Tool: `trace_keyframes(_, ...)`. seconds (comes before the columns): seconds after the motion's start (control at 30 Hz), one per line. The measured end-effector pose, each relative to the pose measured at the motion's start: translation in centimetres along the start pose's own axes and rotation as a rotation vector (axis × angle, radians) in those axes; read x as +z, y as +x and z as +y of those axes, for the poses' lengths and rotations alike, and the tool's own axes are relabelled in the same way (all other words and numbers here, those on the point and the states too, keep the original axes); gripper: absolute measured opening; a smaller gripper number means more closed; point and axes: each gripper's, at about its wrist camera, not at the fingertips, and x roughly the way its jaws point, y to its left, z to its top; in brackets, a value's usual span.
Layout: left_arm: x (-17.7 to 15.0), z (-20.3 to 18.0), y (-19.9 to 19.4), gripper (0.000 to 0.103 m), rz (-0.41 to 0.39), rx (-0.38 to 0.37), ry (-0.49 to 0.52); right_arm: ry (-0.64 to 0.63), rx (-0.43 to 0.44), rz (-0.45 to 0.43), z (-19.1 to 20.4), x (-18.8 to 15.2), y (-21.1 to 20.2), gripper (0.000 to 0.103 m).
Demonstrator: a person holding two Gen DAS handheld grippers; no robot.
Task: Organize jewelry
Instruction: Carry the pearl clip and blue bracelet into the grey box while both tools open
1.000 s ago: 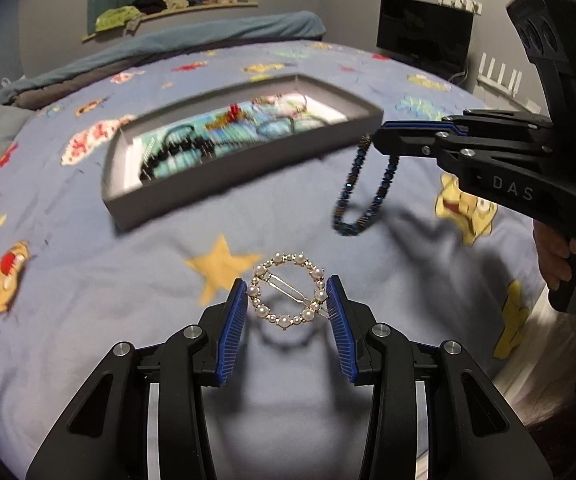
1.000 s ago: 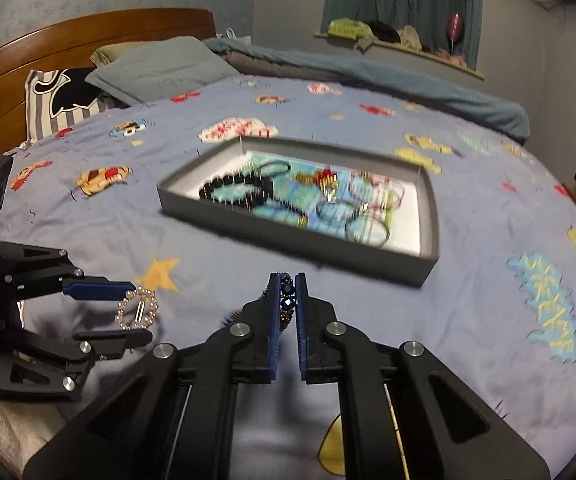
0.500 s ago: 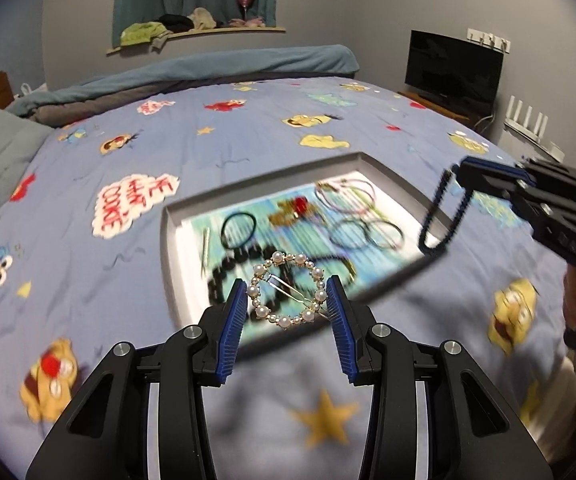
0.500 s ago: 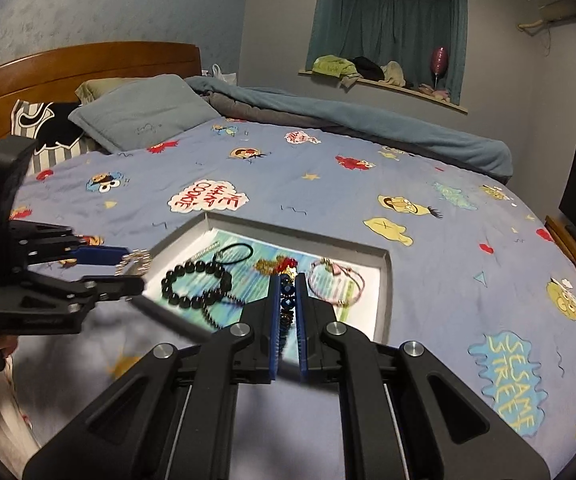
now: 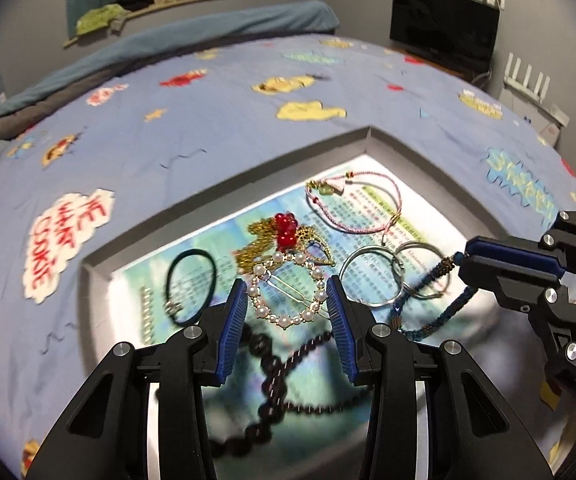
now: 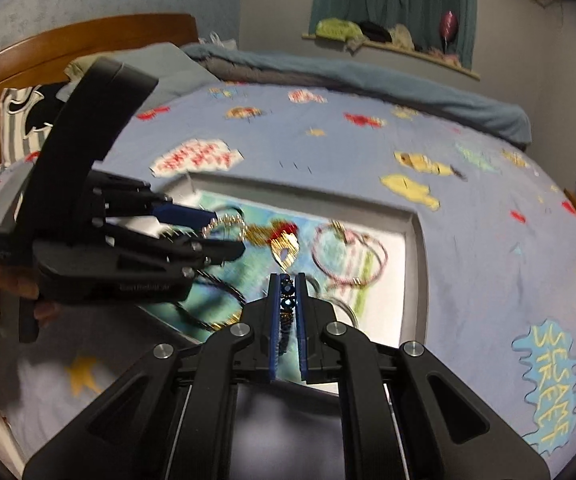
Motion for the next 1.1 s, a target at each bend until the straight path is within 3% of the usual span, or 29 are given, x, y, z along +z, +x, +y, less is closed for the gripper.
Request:
trace_keyframes(0.27,0.1,0.0,2.5,0.042,0.050,-0.008,0.006,0.068,0.032,0.073,-2.0,-1.1,1.8,0.007)
trace_keyframes(0.77,0.1,0.2,2.8,0.044,0.061,-0.005,-0.003,0.043,0.035,0.097,-1.4,-1.3,2.4,0.007)
trace_keyframes(1.1,-0.4,0.5,-1.3,0.062,-0.001,0.006,-0.044,0.082,0.015,0.075,-2.2,-2.0,-0.4,0.031)
